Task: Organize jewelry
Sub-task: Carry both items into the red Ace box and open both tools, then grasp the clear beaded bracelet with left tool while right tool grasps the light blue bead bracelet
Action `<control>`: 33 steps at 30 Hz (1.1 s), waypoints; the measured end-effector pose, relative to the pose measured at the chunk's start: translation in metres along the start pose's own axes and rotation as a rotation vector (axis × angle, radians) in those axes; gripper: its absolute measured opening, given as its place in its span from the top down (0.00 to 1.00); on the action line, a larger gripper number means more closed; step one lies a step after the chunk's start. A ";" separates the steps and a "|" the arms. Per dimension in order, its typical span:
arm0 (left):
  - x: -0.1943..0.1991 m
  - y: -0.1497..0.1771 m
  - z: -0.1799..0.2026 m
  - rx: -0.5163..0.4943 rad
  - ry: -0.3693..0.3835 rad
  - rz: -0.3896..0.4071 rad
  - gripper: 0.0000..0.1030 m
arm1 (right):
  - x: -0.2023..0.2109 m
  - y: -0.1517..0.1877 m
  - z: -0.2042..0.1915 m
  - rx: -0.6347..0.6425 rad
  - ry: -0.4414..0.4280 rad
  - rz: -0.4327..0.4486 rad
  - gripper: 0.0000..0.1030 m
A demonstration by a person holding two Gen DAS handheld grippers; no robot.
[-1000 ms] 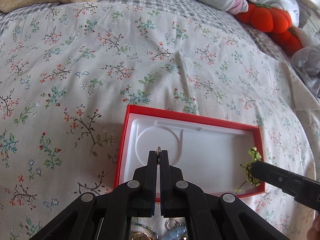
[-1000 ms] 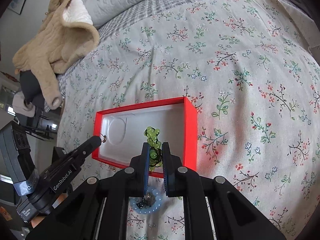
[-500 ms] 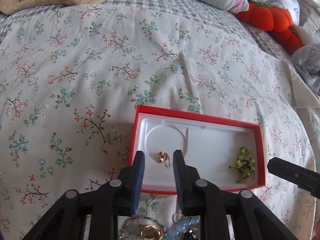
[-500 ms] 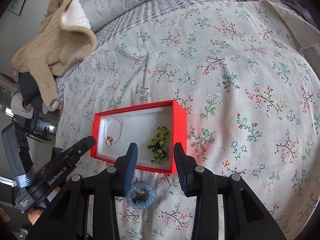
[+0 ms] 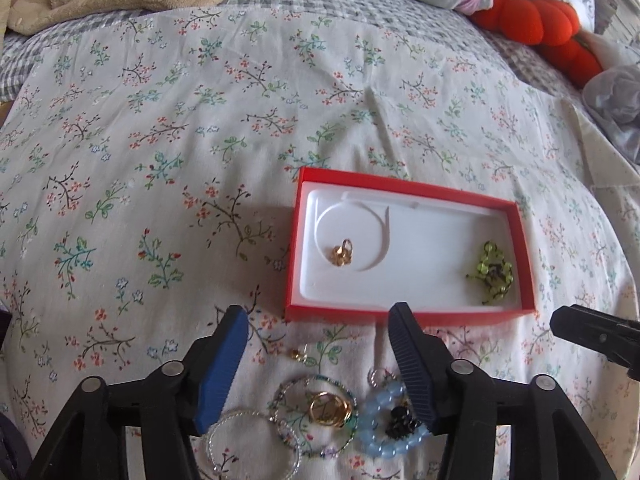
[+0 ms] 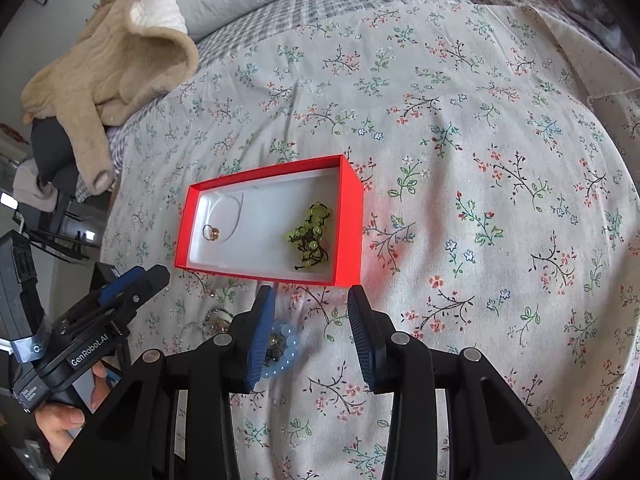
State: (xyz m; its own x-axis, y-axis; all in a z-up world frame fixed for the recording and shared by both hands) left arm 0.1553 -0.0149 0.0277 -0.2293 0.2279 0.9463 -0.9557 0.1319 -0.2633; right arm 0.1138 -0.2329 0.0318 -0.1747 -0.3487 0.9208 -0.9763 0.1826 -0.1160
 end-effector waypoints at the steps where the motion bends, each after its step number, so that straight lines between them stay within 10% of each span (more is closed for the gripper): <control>1: 0.001 0.003 -0.001 -0.002 -0.003 0.002 0.34 | 0.000 0.002 0.000 0.004 0.012 0.002 0.61; 33: -0.032 0.080 -0.026 -0.012 -0.097 -0.030 0.16 | -0.047 0.065 0.006 0.105 0.173 -0.107 0.45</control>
State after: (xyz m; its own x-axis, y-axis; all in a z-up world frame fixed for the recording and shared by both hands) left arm 0.0912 0.0138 -0.0287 -0.2182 0.1290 0.9673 -0.9602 0.1485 -0.2364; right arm 0.0579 -0.2106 -0.0216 -0.0534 -0.1960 0.9791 -0.9976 0.0533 -0.0437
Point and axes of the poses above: each gripper's, at about its wrist camera, not at the fingertips, and x roughly against the way its jaws point, z to its right, y to its underside, the point moved 3 cm from there along -x, roughly the way its jaws point, and after that the axes turned 12 degrees about -z, right-handed, at the moved point
